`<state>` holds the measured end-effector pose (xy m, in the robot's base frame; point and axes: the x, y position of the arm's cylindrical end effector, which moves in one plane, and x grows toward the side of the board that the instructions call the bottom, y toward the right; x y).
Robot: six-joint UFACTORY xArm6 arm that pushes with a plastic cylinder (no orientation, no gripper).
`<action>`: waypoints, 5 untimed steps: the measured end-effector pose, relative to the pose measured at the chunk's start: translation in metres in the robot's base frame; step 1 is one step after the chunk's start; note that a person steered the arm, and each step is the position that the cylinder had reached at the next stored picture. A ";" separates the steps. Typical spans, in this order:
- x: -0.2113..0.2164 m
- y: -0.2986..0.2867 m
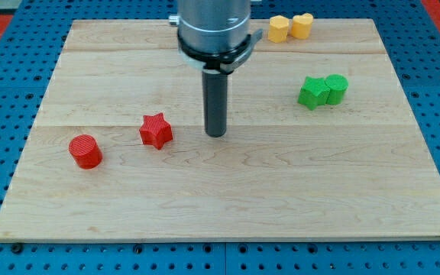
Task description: Move the red star near to the green star
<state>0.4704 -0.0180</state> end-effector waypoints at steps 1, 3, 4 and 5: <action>0.042 -0.028; -0.042 -0.056; -0.060 -0.010; -0.064 -0.073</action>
<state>0.4061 -0.0908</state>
